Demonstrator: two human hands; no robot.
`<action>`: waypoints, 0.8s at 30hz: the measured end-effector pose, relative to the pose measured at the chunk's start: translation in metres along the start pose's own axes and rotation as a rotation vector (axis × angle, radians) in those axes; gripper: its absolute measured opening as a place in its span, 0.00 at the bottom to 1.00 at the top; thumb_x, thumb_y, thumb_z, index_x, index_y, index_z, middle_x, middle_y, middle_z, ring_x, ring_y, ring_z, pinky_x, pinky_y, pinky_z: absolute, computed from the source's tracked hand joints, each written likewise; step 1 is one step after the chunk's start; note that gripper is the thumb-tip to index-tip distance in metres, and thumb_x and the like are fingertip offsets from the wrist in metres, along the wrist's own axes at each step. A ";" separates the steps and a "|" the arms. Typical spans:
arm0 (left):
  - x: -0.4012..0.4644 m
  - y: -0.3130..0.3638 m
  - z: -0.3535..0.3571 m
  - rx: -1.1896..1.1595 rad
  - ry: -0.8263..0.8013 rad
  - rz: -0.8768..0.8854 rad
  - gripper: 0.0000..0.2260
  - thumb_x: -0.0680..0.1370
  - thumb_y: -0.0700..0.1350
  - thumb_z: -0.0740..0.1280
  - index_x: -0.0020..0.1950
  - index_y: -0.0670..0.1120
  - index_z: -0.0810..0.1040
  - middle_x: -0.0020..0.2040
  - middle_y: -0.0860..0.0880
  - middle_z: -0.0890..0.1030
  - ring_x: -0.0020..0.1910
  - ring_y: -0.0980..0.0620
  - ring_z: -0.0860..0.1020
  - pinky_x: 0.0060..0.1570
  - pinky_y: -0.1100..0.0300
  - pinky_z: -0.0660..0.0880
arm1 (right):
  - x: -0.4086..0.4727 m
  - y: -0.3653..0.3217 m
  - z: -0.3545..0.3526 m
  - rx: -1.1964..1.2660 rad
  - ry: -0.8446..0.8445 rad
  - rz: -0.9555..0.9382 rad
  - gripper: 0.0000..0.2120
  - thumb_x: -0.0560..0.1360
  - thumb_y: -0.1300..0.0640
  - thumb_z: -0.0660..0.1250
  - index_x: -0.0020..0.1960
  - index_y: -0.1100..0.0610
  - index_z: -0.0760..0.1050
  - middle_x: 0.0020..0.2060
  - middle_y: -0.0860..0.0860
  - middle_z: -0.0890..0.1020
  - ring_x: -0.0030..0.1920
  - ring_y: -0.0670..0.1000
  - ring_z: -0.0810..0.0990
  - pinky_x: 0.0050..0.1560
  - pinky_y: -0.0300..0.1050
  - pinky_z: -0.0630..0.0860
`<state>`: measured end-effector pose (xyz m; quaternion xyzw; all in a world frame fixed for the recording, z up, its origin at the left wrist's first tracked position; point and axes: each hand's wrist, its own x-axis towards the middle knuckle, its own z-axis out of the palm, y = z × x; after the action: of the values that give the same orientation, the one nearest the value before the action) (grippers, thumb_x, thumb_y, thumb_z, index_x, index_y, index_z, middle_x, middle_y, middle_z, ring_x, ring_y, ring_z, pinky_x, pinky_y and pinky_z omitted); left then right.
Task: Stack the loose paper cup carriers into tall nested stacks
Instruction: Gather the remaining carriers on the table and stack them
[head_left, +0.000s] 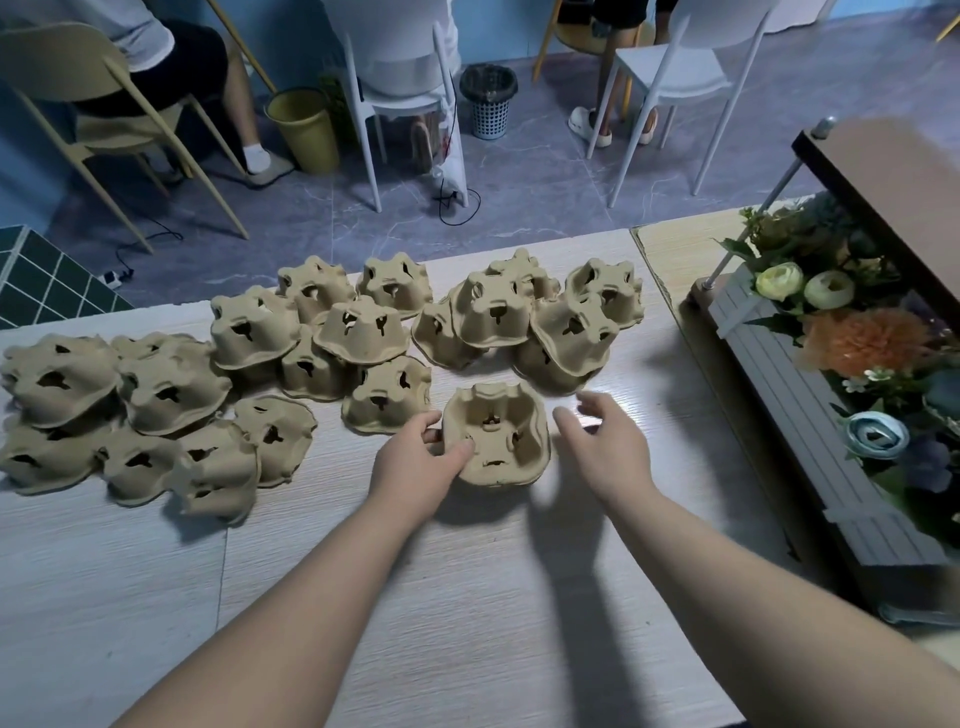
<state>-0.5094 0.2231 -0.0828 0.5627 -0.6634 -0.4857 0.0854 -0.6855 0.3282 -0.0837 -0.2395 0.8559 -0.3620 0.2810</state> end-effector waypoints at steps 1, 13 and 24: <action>0.002 0.001 0.001 -0.015 -0.001 -0.020 0.27 0.73 0.50 0.74 0.70 0.49 0.73 0.61 0.51 0.80 0.57 0.53 0.79 0.61 0.52 0.75 | 0.009 -0.003 -0.005 -0.041 0.032 -0.016 0.23 0.75 0.46 0.66 0.66 0.54 0.71 0.61 0.49 0.77 0.54 0.50 0.77 0.56 0.46 0.71; 0.006 0.006 -0.001 -0.225 0.076 -0.153 0.20 0.72 0.42 0.74 0.62 0.50 0.78 0.53 0.53 0.83 0.53 0.55 0.81 0.58 0.48 0.78 | 0.098 -0.028 -0.025 -0.222 0.087 -0.069 0.27 0.75 0.46 0.63 0.71 0.55 0.64 0.64 0.53 0.75 0.65 0.60 0.70 0.62 0.50 0.67; -0.006 0.005 -0.003 -0.272 0.068 -0.158 0.25 0.65 0.48 0.75 0.61 0.53 0.78 0.55 0.54 0.83 0.54 0.55 0.81 0.58 0.46 0.78 | 0.080 -0.021 -0.018 -0.245 0.111 -0.049 0.27 0.70 0.45 0.69 0.64 0.54 0.68 0.56 0.54 0.78 0.56 0.57 0.77 0.45 0.45 0.67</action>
<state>-0.5087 0.2257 -0.0750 0.6127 -0.5419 -0.5567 0.1447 -0.7512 0.2742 -0.0821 -0.2724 0.9019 -0.2742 0.1930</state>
